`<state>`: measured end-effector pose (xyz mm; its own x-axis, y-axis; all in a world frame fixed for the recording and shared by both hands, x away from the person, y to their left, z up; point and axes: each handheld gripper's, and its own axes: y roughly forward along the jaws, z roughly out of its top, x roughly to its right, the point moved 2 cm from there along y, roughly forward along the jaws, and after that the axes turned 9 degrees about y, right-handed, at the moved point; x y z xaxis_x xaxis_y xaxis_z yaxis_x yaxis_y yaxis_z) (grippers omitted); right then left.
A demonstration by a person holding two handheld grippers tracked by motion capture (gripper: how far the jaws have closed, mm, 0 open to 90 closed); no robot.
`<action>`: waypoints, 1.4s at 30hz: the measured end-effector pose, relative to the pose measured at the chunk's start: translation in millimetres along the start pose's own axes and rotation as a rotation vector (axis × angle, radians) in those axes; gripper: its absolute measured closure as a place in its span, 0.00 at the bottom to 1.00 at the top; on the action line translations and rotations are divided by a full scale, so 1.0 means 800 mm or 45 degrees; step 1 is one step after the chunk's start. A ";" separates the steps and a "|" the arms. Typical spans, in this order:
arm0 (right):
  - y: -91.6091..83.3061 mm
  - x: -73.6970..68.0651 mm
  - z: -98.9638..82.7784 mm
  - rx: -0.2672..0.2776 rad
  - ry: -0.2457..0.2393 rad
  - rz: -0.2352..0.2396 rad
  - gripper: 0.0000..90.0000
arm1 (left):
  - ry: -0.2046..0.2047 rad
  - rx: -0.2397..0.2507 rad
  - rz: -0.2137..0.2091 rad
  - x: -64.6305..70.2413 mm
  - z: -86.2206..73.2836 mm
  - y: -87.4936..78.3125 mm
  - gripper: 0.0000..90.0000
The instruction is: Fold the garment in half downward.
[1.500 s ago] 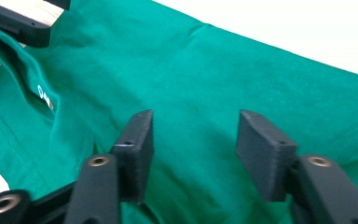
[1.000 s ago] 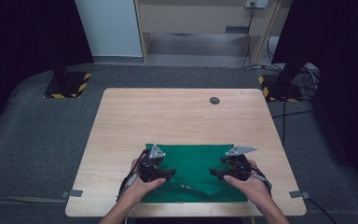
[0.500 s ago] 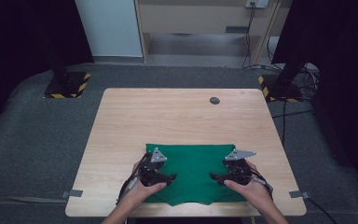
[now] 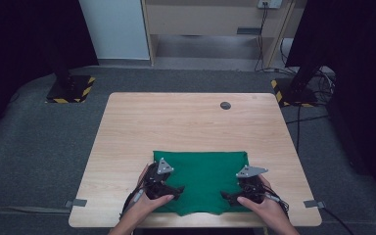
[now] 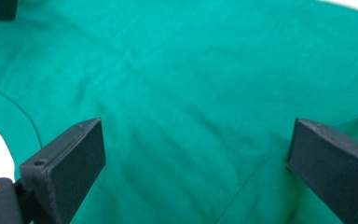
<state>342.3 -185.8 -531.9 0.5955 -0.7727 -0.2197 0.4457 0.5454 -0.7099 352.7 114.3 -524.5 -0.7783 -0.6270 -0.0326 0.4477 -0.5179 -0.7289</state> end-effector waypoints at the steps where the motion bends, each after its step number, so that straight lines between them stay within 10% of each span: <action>1: 0.002 -0.001 -0.002 -0.010 -0.005 -0.005 0.05 | -0.001 -0.006 0.001 -0.001 -0.001 0.002 0.04; 13: 0.024 -0.004 -0.002 -0.043 -0.087 -0.096 0.02 | -0.013 -0.047 0.027 -0.014 -0.001 0.026 0.05; 42: 0.046 0.020 0.037 -0.055 -0.079 -0.107 0.03 | -0.017 -0.038 0.049 -0.055 0.028 0.044 0.04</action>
<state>387.8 -168.5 -541.5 0.5983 -0.7926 -0.1175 0.4672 0.4642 -0.7525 412.3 110.8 -533.5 -0.7548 -0.6539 -0.0517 0.4635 -0.4760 -0.7474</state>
